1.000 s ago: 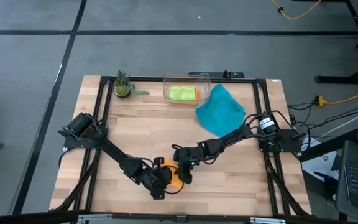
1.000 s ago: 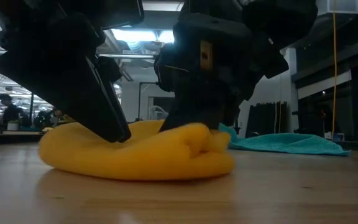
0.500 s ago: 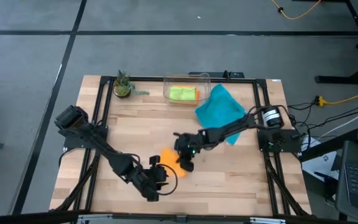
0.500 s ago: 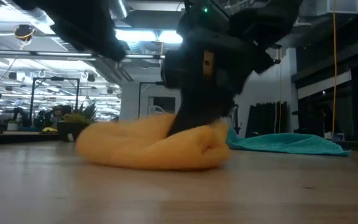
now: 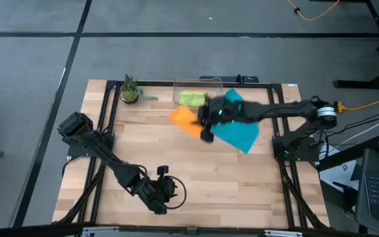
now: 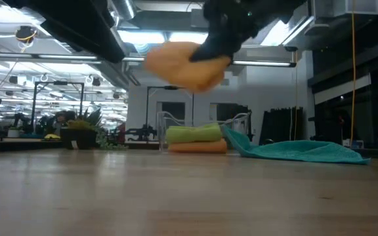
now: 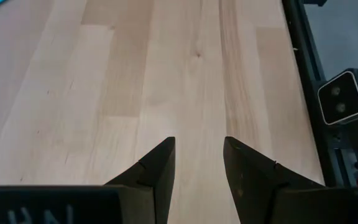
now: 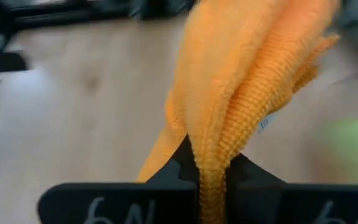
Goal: Fold microfiber towels
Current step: Put the folded orange microfiber cloth into the transparent bin, then fold the blue microfiber cloth
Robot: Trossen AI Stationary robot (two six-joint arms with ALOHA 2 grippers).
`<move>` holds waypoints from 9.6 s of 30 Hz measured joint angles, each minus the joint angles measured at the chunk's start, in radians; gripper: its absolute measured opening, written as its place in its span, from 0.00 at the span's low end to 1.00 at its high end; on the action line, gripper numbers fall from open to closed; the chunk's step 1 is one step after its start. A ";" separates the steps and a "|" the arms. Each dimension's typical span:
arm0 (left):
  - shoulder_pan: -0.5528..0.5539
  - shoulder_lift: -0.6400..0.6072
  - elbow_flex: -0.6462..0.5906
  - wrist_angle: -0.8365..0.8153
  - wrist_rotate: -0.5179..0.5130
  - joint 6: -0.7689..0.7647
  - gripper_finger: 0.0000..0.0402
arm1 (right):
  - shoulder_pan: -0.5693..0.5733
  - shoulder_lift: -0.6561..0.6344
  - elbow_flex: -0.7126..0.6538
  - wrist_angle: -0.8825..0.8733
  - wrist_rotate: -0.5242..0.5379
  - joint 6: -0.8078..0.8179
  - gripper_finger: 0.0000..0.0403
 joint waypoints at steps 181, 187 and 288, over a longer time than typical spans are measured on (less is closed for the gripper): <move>0.204 0.130 0.000 0.320 0.067 0.181 0.32 | 0.587 0.149 -0.436 0.274 0.168 0.357 0.67; 0.263 0.239 -0.002 0.307 0.013 0.138 0.32 | 0.594 0.138 -0.292 -0.028 0.262 0.466 0.67; 0.471 0.413 0.311 0.034 -0.018 0.180 0.32 | 0.894 0.158 -0.210 -0.301 0.437 1.072 0.67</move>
